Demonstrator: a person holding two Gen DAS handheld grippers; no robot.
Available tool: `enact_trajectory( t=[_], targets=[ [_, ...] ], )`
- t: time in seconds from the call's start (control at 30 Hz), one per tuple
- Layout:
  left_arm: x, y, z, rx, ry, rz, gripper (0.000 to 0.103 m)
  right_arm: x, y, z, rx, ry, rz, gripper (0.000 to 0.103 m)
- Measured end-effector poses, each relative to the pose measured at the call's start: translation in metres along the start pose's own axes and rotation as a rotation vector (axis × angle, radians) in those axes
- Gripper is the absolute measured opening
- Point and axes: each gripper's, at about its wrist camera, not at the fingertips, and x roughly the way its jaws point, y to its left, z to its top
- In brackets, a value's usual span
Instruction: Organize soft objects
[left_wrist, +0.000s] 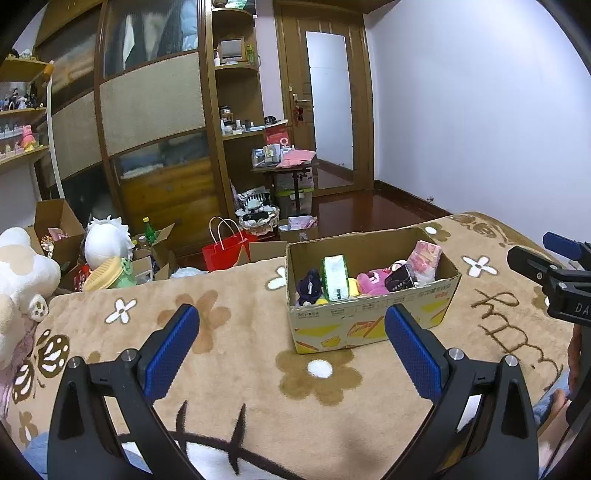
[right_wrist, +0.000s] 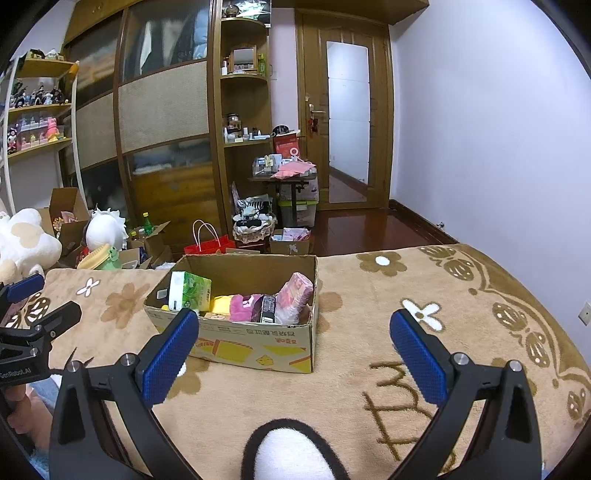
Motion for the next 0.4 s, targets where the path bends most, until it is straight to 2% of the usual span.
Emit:
enact_trajectory(
  t=[0.4],
  targets=[
    [-0.0001, 0.0018, -0.0042, 0.001, 0.004, 0.002, 0.100, 0.0015, -0.0034, 0.0001, 0.000, 0.003, -0.003, 0.103]
  ],
)
